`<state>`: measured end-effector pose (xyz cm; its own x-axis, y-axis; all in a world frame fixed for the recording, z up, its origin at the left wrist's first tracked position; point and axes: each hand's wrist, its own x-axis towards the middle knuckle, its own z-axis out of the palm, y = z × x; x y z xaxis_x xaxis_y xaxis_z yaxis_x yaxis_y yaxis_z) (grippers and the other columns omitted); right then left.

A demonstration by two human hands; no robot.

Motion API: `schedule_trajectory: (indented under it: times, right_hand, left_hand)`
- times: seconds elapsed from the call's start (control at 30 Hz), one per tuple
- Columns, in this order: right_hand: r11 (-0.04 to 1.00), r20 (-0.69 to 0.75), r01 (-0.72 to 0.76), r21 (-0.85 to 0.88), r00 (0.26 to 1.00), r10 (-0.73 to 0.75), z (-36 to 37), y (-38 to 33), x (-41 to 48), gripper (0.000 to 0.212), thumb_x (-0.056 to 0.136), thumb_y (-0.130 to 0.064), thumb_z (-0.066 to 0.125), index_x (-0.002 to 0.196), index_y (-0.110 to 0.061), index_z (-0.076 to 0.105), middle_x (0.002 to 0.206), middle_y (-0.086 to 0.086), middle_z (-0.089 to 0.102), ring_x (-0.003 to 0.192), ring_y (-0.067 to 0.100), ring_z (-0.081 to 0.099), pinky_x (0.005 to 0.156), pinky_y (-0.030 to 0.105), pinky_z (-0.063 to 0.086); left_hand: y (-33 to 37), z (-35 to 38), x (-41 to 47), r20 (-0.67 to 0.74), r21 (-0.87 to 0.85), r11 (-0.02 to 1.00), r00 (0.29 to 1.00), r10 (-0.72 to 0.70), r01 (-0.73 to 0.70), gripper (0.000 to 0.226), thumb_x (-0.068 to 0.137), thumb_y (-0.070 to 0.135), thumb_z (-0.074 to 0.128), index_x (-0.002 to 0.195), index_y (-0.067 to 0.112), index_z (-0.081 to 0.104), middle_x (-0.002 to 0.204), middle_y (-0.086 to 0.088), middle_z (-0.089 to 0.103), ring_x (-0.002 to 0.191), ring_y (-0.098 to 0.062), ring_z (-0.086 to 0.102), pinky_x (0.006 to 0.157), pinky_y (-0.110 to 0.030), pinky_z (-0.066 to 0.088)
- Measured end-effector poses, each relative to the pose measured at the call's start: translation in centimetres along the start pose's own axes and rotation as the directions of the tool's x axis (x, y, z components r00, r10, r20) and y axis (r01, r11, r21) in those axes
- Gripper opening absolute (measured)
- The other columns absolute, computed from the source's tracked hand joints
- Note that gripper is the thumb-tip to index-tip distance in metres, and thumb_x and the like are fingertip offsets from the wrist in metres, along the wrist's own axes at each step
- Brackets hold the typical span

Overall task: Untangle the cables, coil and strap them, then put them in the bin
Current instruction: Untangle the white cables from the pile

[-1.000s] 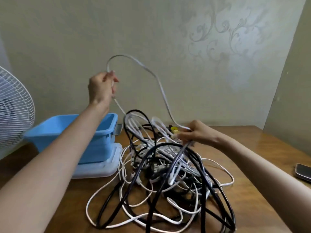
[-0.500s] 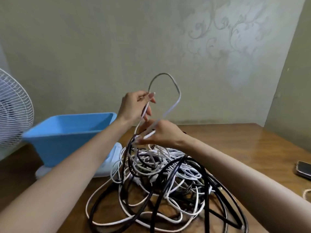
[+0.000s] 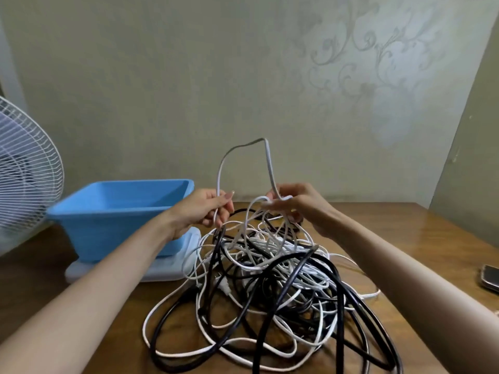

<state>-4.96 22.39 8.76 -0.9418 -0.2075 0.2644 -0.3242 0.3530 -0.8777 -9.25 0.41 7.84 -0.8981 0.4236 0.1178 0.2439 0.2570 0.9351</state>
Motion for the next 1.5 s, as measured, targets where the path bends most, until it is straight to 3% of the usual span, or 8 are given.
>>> schedule_trajectory:
  times: [0.3,0.63,0.8,0.93,1.07,1.2,1.37,1.5]
  right_hand:
    - [0.935,-0.219,0.122,0.334,0.974,-0.049,1.0,-3.5,1.3,0.030,0.092,-0.006,0.050,0.064,-0.016,0.046,0.048,-0.005,0.042,0.037,0.004,0.028,0.040,0.015,0.024]
    - [0.969,-0.260,0.141,0.201,0.962,-0.086,0.4,-6.5,1.5,0.045,0.091,-0.034,0.056,0.053,-0.015,0.043,0.045,0.001,0.039,0.038,0.012,0.031,0.042,0.018,0.026]
    - [0.536,-0.214,0.091,0.839,0.961,0.172,-3.4,-6.1,2.9,0.035,0.089,-0.027,0.041,0.055,-0.018,0.038,0.045,0.000,0.041,0.035,0.013,0.034,0.040,0.012,0.027]
    - [0.806,-0.220,0.005,0.593,0.963,0.157,-4.3,-4.4,2.5,0.025,0.086,-0.013,0.046,0.062,-0.012,0.054,0.043,0.000,0.044,0.034,0.011,0.038,0.039,0.016,0.037]
    - [0.975,0.085,0.038,0.220,0.995,-0.058,-2.1,-4.1,1.2,0.008,0.087,-0.012,0.060,0.091,-0.007,0.065,0.068,0.004,0.061,0.062,0.012,0.058,0.064,0.028,0.057]
    - [0.988,-0.005,0.148,0.049,0.989,-0.148,-0.6,-5.1,1.3,0.021,0.091,-0.015,0.057,0.074,-0.010,0.069,0.055,0.001,0.057,0.049,0.010,0.048,0.047,0.019,0.041]
    - [0.838,-0.060,-0.059,0.542,0.992,0.108,-2.4,-7.8,2.0,0.041,0.095,-0.024,0.033,0.075,-0.004,0.064,0.045,0.006,0.053,0.036,0.014,0.046,0.039,0.014,0.035]
    - [0.665,0.027,-0.147,0.732,0.982,0.186,-1.9,-9.1,2.1,0.037,0.099,-0.014,0.029,0.078,0.003,0.055,0.059,0.020,0.066,0.047,0.023,0.066,0.041,0.025,0.052]
  left_hand:
    - [1.5,1.7,-1.5,0.092,0.054,0.962,0.961,0.262,-0.267,0.028,0.082,0.041,0.053,0.077,0.015,0.062,0.060,0.003,0.062,0.056,-0.012,0.045,0.053,-0.016,0.034]
    - [3.2,3.6,-1.4,-0.221,0.542,0.814,0.899,0.378,-0.209,0.019,0.074,0.042,0.047,0.069,0.025,0.055,0.067,0.004,0.065,0.072,-0.022,0.063,0.075,-0.039,0.051]
    - [3.7,2.6,-1.4,-0.058,0.526,0.809,0.937,0.343,-0.263,0.011,0.090,0.021,0.059,0.088,0.015,0.069,0.078,0.006,0.066,0.077,-0.012,0.060,0.071,-0.022,0.044]
    - [4.1,1.3,-1.7,-0.249,-0.134,0.953,0.940,0.235,-0.273,0.037,0.101,0.022,0.039,0.074,0.009,0.061,0.049,0.006,0.062,0.034,0.000,0.040,0.036,-0.010,0.029]
    - [6.4,-0.8,-0.8,-0.209,-0.623,0.752,0.972,0.106,-0.215,0.030,0.102,0.024,0.036,0.077,0.014,0.050,0.049,0.006,0.057,0.028,0.001,0.029,0.028,-0.009,0.017]
    - [7.3,0.1,-1.5,-0.159,-0.203,0.949,0.964,0.212,-0.242,0.042,0.100,0.037,0.037,0.074,0.012,0.058,0.053,-0.001,0.061,0.034,-0.003,0.030,0.035,-0.012,0.022]
    - [5.3,1.1,-4.7,0.266,0.238,0.916,0.928,0.260,-0.324,0.036,0.082,0.046,0.059,0.091,0.012,0.067,0.083,-0.001,0.071,0.066,0.001,0.061,0.064,-0.011,0.044]
    - [4.1,2.6,-4.3,0.260,0.424,0.850,0.941,0.216,-0.312,0.010,0.078,0.032,0.072,0.081,0.025,0.066,0.070,0.014,0.066,0.067,0.002,0.060,0.067,-0.016,0.044]
